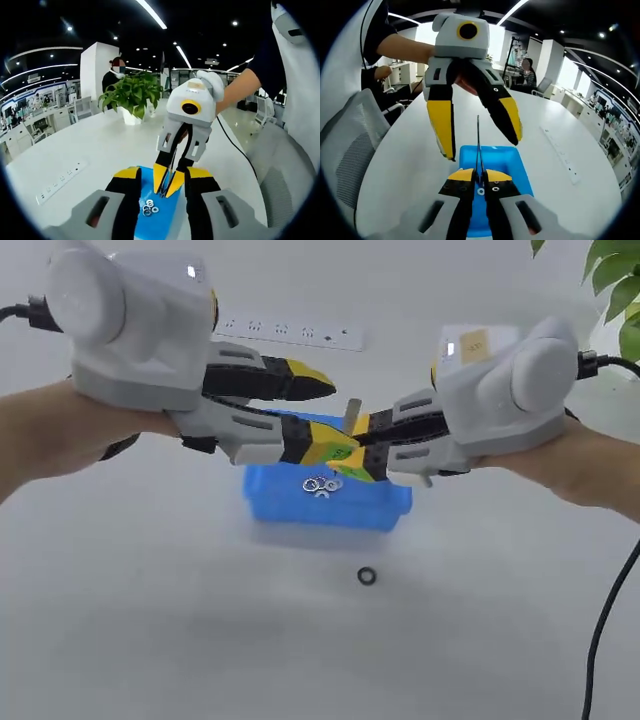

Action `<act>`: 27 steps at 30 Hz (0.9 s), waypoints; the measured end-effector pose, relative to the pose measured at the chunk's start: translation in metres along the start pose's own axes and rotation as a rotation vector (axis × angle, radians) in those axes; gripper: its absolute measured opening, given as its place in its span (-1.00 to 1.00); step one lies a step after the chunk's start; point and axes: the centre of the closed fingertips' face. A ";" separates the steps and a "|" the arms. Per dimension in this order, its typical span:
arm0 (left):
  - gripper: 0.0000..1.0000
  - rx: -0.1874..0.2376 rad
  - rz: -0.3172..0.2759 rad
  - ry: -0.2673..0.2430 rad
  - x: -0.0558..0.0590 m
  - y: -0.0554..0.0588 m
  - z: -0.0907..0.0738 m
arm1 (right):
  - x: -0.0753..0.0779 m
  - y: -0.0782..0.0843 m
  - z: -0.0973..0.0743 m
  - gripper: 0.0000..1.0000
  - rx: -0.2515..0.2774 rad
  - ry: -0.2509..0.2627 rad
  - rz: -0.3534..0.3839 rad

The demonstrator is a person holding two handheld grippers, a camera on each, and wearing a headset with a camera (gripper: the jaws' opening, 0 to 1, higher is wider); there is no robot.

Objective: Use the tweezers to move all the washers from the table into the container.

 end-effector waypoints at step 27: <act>-0.89 0.014 0.164 0.074 0.011 -0.013 0.002 | -0.001 -0.007 -0.002 -0.76 -0.009 0.015 -0.020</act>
Point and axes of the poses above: the centre of the closed fingertips' face, and the gripper's own axes: z roughly forward along the fingers, x roughly to its right, y roughly out of its underside, and after that the axes turned 5 degrees about x, right-handed
